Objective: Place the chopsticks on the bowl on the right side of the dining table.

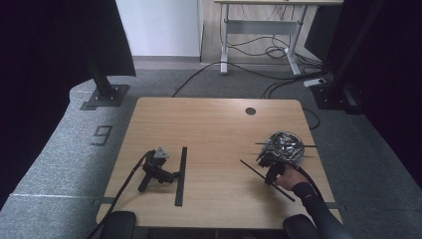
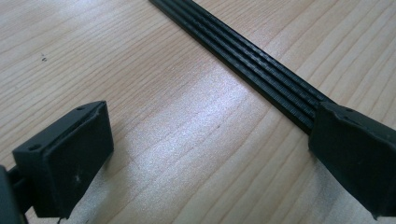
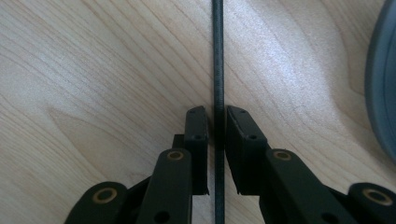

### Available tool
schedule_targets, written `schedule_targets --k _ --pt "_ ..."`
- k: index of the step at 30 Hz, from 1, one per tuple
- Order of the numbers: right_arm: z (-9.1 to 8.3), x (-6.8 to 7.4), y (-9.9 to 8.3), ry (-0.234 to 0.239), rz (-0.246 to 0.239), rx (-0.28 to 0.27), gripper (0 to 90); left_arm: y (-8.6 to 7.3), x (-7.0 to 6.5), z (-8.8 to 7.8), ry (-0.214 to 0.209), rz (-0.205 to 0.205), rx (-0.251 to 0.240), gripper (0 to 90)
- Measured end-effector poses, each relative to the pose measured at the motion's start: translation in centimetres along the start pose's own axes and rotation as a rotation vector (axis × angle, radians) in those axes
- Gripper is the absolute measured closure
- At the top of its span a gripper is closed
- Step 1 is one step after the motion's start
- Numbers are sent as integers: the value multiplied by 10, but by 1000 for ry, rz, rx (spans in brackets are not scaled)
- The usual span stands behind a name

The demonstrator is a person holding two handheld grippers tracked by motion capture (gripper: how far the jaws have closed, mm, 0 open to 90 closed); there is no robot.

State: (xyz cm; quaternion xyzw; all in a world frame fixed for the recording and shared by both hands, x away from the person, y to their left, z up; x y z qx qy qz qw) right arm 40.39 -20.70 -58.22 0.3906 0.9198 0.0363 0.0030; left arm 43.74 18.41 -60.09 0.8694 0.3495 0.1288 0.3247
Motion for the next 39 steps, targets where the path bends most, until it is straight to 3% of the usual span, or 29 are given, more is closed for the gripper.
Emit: schedule_targets --k 7,23,39 --pt "1 -3 4 6 -9 54 840 0 0 0 0 2 2 0" --pt "0 -2 5 27 7 35 857 0 0 0 0 3 3 0" --pt "-40 -2 4 52 7 -21 856 0 0 0 1 3 1 0"
Point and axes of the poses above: each handheld gripper's, and its own axes: z roughly forward along the jaws, y roughly out of its top, x roughly to its left, the point moved 7 cm from there along z, roughly forward along the jaws
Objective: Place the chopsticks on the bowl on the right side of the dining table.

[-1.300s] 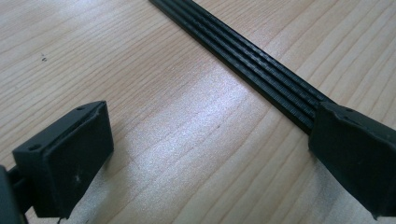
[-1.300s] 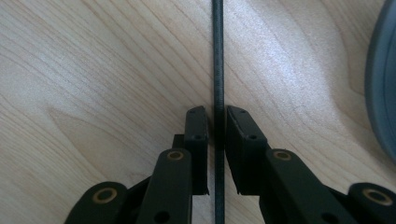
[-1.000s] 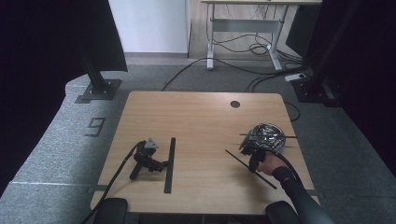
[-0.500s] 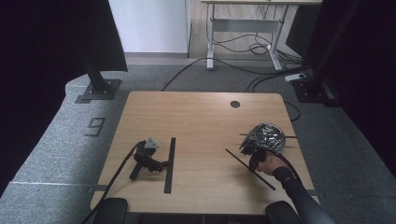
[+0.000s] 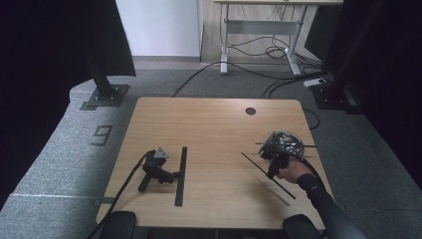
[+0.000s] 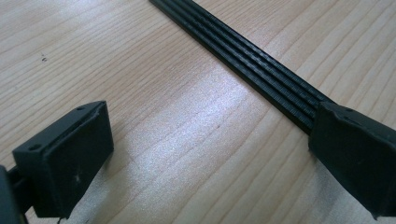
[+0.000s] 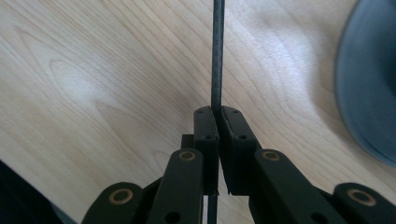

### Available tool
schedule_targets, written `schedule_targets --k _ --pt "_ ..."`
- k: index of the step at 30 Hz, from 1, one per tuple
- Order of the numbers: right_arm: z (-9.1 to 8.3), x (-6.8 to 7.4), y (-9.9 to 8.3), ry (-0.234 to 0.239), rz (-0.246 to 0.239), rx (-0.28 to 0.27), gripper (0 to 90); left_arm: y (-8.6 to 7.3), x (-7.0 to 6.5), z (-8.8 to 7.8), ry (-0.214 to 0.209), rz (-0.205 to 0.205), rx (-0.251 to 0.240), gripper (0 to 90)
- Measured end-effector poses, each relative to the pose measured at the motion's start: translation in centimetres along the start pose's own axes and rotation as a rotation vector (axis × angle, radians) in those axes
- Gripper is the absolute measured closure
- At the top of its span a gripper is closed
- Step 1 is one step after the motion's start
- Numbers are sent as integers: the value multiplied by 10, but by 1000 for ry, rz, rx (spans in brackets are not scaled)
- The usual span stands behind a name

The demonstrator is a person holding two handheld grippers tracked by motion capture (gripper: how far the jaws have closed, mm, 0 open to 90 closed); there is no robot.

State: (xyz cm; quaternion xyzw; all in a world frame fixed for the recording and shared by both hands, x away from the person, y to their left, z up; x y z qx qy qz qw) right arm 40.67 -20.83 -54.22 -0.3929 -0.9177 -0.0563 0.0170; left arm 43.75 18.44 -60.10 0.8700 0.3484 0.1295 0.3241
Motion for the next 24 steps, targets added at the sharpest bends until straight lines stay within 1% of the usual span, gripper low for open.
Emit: schedule_targets --k 2,5,7,9,15,20,24 --pt "-2 0 0 1 -1 -5 856 0 0 0 0 0 0 0" --pt "-15 -2 -1 -7 5 -3 856 0 0 0 0 0 0 0" --pt "-20 -3 0 -9 11 -13 856 0 0 0 0 0 0 0" --pt "-25 -5 0 -10 7 -18 856 0 0 0 0 1 0 0" --pt "-41 -8 2 -19 17 -21 856 0 0 0 0 1 0 0" --pt "-56 -11 8 -31 10 -43 856 0 0 0 0 2 1 0" --pt "-66 -16 14 -42 16 -57 856 0 0 0 0 1 0 0"
Point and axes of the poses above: each handheld gripper's, and its own axes: z roughly forward along the jaws, y roughly out of its top, x roughly to its left, the point moved 7 cm from there along z, roughly forward along the jaws
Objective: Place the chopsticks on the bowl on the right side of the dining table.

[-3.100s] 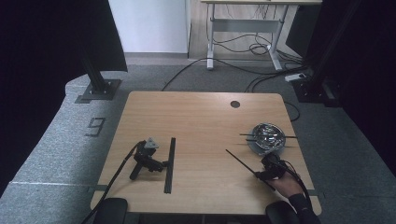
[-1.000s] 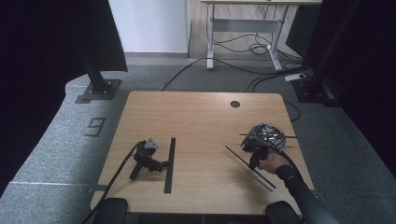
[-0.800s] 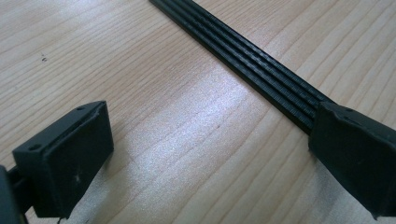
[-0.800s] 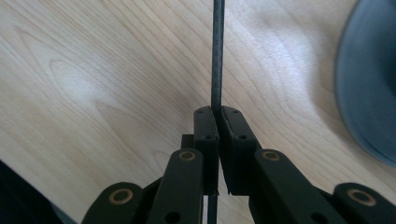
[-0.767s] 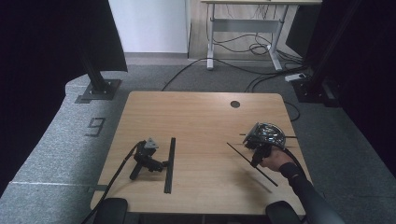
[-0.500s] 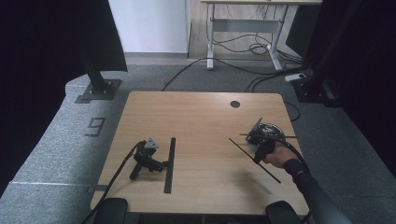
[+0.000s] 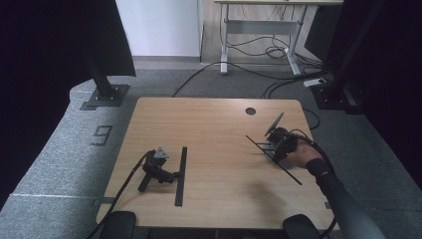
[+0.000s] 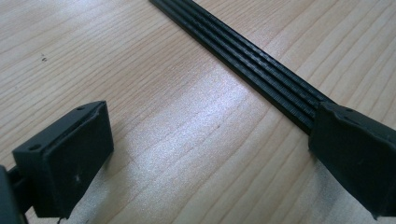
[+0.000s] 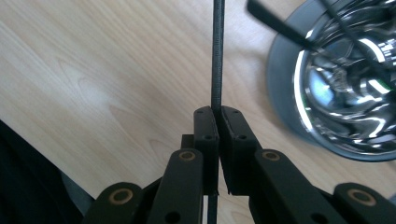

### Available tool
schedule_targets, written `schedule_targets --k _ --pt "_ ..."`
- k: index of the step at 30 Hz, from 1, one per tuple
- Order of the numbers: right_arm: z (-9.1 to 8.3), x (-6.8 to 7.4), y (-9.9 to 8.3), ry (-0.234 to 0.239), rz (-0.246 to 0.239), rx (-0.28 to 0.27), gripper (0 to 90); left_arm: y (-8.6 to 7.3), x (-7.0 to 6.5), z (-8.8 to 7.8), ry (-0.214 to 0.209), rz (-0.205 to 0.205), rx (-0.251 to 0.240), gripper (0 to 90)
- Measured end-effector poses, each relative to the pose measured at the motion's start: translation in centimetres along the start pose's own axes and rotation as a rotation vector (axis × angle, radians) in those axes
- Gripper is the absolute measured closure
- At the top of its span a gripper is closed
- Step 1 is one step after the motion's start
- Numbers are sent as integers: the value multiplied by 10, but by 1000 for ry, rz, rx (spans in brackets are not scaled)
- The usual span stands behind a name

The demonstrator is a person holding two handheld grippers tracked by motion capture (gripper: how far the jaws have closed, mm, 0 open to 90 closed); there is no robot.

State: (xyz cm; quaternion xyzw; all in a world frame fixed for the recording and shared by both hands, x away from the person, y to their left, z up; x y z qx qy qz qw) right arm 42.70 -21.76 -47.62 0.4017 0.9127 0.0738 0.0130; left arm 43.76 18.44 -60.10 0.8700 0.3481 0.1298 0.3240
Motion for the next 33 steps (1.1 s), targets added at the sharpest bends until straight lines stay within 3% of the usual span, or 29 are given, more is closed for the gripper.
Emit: schedule_targets --k 11,25,33 --pt "4 -31 8 -58 45 10 856 0 0 0 0 -2 0 0" --pt "31 -65 2 -79 89 30 856 0 0 0 0 -2 1 0" --pt "43 -76 -3 -87 113 34 856 0 0 0 -1 -1 1 0"
Point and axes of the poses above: each handheld gripper's, and its own axes: z roughly forward along the jaws, y roughly out of its top, x roughly to its left, the point moved 7 cm from there along z, roughly forward along the jaws
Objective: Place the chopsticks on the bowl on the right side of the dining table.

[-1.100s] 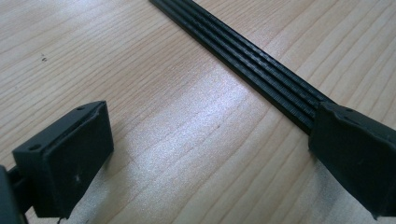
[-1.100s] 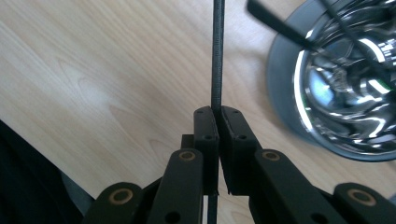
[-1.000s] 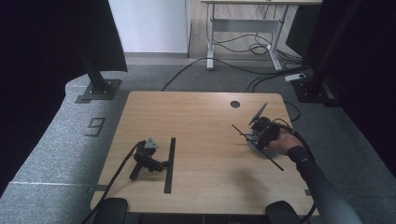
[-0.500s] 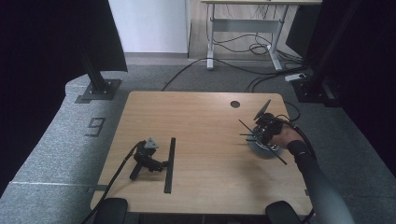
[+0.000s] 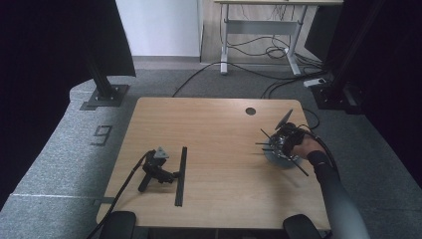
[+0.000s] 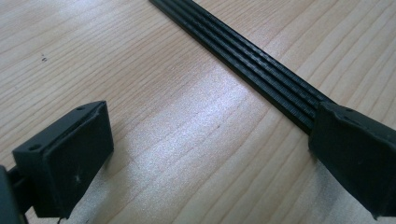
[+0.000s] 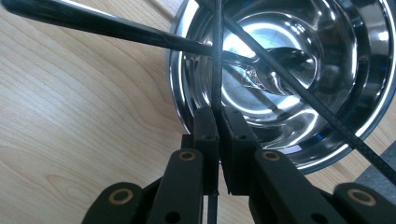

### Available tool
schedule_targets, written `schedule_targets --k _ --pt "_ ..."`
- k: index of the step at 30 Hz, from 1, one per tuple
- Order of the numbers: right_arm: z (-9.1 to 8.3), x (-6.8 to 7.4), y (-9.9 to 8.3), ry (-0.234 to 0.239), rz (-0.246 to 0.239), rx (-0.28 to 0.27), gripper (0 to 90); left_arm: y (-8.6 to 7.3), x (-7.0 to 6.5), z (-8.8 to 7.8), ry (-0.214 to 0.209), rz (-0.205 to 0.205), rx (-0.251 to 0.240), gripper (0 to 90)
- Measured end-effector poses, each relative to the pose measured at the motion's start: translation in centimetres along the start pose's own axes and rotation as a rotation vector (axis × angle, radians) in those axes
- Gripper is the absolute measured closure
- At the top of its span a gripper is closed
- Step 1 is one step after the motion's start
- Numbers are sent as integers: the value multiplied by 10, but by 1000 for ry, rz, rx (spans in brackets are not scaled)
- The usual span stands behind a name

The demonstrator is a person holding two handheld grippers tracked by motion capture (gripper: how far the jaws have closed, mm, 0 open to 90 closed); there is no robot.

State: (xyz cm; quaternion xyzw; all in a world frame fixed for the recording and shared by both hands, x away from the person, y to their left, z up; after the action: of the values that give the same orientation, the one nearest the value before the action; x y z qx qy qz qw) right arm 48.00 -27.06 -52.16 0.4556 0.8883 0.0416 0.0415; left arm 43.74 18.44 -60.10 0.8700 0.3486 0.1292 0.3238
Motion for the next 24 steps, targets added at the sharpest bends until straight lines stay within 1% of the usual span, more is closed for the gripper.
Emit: schedule_targets --k 9,14,18,21,24 --pt "9 -4 -1 -10 4 2 855 0 0 0 0 0 0 0" --pt "9 -7 -2 -8 5 -9 845 0 0 0 0 0 0 0" --pt "10 -10 -4 -13 17 -26 702 0 0 0 0 0 0 0" --pt "11 -14 -7 -26 39 -46 595 0 0 0 0 0 1 0" --pt "10 -17 -11 -23 59 -67 534 0 0 0 0 0 1 0"
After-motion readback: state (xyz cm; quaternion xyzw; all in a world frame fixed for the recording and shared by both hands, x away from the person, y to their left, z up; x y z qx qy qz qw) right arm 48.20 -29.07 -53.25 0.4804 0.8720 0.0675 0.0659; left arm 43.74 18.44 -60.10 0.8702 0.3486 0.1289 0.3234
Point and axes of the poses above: each handheld gripper's, and its own axes: z roughly forward along the jaws, y roughly out of its top, x roughly to its left, the point moved 7 cm from there along z, roughly forward along the jaws
